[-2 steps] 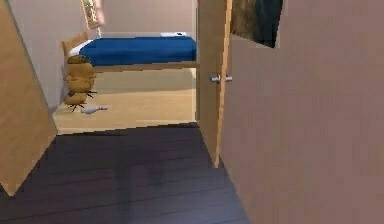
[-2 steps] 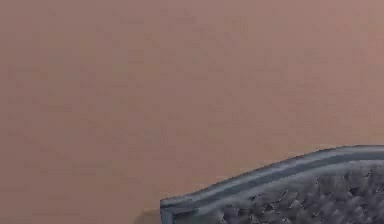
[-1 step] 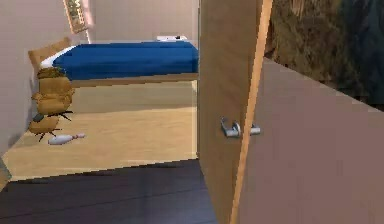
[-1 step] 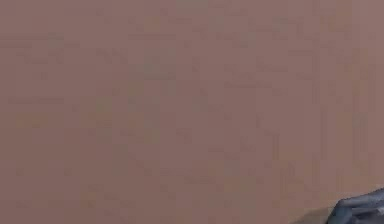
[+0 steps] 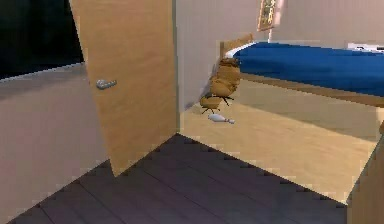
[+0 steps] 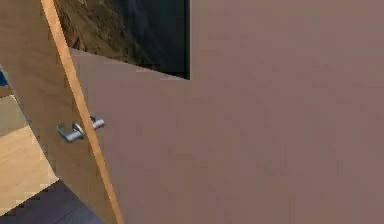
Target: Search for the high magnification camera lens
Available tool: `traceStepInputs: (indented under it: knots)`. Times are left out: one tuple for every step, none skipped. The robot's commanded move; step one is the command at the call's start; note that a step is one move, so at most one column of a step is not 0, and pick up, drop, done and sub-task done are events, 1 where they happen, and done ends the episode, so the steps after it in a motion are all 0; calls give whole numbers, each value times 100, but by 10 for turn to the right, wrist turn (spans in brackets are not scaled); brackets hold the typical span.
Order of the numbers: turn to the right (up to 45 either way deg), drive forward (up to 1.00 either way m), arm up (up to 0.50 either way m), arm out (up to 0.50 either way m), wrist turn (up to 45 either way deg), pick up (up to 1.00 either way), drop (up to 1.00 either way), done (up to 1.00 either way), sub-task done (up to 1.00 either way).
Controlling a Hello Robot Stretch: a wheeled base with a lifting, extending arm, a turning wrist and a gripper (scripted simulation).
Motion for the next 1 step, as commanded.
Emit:
traceStepInputs:
  knots:
    - [-450,0,0,0,0,0,0,0,0]
